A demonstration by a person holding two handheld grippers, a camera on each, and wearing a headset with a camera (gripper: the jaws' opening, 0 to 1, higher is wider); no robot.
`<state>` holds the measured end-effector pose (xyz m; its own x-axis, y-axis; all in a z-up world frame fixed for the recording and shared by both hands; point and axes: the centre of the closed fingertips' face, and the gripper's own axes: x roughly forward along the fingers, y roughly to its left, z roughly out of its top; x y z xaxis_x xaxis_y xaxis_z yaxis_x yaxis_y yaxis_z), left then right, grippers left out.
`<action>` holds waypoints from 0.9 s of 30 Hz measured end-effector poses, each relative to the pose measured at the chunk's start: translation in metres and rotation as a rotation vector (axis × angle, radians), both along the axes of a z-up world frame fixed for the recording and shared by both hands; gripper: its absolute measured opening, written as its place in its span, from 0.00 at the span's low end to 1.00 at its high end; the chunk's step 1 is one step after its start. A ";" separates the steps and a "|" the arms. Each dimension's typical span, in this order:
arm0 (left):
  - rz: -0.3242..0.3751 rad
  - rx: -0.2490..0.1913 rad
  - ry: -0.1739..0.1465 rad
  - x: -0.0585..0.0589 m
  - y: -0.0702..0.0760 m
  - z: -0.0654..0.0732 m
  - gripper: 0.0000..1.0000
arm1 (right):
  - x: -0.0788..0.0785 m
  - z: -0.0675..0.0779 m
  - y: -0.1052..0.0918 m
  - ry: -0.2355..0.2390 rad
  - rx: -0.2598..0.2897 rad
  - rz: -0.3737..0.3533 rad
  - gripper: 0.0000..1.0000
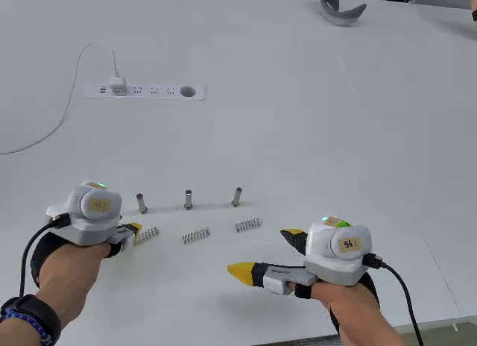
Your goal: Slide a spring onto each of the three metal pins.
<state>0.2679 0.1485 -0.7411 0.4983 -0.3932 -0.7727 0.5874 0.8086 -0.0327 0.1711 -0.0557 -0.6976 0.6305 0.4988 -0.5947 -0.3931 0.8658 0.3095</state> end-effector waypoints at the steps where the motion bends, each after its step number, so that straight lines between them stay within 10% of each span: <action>1: 0.009 -0.008 0.009 -0.003 0.001 -0.001 0.28 | 0.000 -0.002 0.000 0.003 0.001 0.002 0.86; 11: 0.045 -0.065 0.035 -0.021 0.013 -0.001 0.37 | 0.003 -0.004 0.004 0.003 0.002 0.028 0.86; 27: -0.026 -0.101 -0.027 -0.034 0.017 0.021 0.55 | 0.007 -0.005 0.003 -0.004 -0.006 0.064 0.87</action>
